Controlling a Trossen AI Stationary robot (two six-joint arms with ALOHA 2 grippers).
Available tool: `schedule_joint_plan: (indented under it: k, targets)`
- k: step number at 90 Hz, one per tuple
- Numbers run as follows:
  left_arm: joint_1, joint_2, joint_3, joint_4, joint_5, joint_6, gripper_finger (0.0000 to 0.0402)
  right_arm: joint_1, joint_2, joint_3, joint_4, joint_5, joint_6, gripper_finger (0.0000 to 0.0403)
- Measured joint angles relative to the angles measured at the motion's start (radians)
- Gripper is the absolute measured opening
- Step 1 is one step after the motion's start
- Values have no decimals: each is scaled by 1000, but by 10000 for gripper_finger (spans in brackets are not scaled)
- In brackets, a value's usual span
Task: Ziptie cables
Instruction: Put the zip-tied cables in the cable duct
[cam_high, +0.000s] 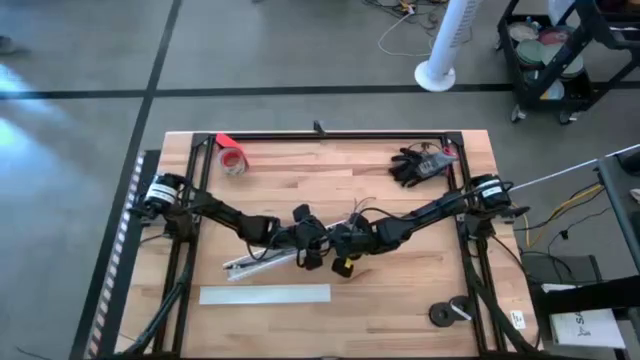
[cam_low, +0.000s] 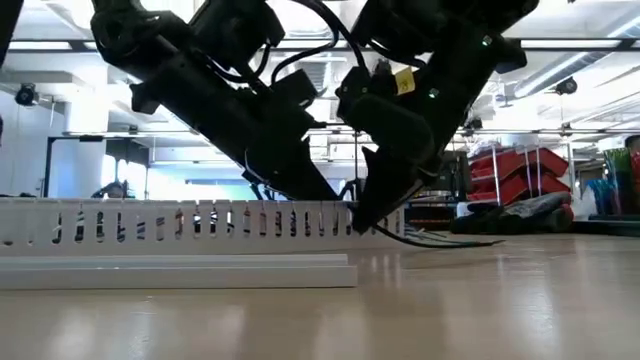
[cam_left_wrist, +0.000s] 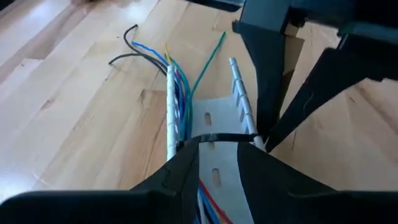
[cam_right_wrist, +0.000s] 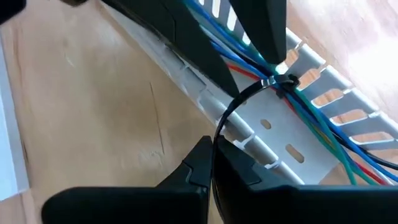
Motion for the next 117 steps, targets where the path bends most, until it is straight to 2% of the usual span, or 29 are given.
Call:
schedule_joint_plan:
  k: [33,73,117]
  targets:
    - [2,38,14,92,0,-2,98,0,0,-1,-1,1,0,0]
    - [8,40,15,33,-1,4,98,0,0,-2,-5,-2,-5,0]
    - [8,37,14,23,0,5,98,0,0,-24,-55,-68,31,5]
